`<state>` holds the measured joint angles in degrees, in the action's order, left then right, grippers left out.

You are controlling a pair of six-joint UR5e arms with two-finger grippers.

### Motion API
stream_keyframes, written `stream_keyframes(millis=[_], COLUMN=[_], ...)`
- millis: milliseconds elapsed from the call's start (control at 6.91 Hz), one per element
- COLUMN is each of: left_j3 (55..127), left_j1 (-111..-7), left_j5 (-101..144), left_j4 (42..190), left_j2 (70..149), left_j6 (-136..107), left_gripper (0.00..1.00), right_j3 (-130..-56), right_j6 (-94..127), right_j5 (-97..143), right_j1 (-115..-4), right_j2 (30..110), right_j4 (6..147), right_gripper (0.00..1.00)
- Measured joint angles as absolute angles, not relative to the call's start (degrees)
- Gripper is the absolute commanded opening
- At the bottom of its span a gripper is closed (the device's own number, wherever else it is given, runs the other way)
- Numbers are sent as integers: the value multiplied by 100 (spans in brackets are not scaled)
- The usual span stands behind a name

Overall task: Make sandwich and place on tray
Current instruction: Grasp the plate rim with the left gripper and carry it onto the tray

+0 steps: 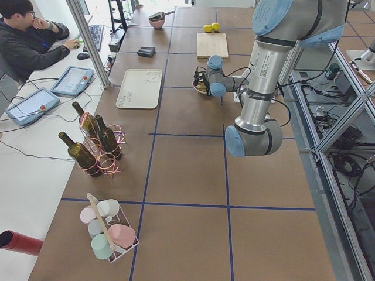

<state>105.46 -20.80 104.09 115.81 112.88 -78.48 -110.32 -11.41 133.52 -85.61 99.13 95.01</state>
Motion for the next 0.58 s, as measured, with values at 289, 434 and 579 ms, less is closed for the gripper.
stream_keyframes(millis=[289, 434, 579], left_j3=[10478, 10287, 9912], left_j1=[-2956, -3411, -3878], left_j5=[11150, 11474, 11834], left_j4=[11592, 11590, 11589], left_j2=[11473, 11698, 12027], left_j6=[-7477, -7429, -7348], left_gripper=[0, 0, 0], right_j3=[-11031, -11030, -11030], right_j6=[-1135, -1134, -1134], right_j5=[13351, 13351, 13351], right_j1=[-8561, -8561, -8561], right_j2=[9909, 9906, 9906], right_j4=[9501, 9501, 9501], right_gripper=[100, 100, 100])
